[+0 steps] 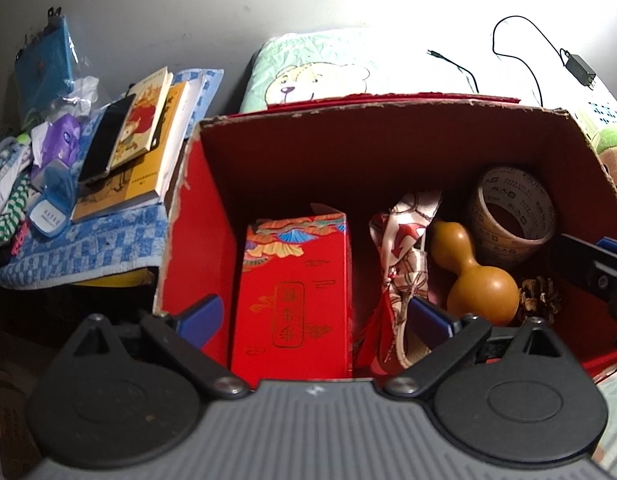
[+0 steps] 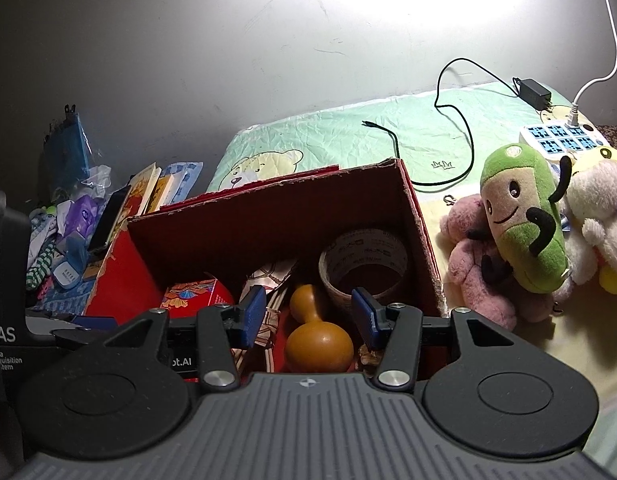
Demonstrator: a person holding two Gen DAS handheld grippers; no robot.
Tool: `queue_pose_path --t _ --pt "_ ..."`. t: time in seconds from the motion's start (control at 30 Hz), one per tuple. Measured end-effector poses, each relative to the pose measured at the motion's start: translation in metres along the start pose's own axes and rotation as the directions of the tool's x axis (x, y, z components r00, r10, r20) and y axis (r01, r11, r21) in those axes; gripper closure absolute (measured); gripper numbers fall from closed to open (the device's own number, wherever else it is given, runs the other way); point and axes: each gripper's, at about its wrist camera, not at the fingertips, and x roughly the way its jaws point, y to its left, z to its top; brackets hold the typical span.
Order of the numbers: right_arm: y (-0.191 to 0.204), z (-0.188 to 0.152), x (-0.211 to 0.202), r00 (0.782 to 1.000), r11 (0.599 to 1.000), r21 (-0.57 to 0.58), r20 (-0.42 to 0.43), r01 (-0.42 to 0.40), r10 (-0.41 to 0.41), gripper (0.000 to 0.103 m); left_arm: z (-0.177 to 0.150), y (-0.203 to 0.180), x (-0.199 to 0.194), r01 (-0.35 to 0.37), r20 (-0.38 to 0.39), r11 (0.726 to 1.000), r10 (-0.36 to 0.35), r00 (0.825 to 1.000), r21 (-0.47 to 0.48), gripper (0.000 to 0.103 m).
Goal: Organize objects
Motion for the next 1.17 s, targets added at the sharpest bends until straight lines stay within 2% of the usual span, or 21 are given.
queue_pose_path --t 0.83,0.97,1.07,1.17 --pt "-0.0013 -0.0035 0.0028 1.000 1.000 0.022 -0.013 -0.002 0.003 0.052 -0.0044 -0.0008 0.0066 0.003 -0.004 1.000 -0.003 1.000 0.023 0.004" --pt "-0.0020 -0.0043 0.0047 1.000 1.000 0.025 -0.021 -0.003 0.004 0.052 -0.0055 -0.0008 0.0083 0.030 0.003 0.999 -0.030 1.000 0.023 0.011" --pt "-0.0024 -0.0034 0.0046 1.000 1.000 0.027 -0.016 -0.004 0.004 0.052 -0.0047 -0.0001 0.0050 0.027 0.026 1.000 -0.028 0.999 0.014 0.011" --pt "-0.0034 -0.0036 0.0047 1.000 0.999 0.033 -0.014 -0.007 0.007 0.051 -0.0022 0.0013 0.0056 0.030 0.018 1.000 -0.030 0.999 0.002 0.011"
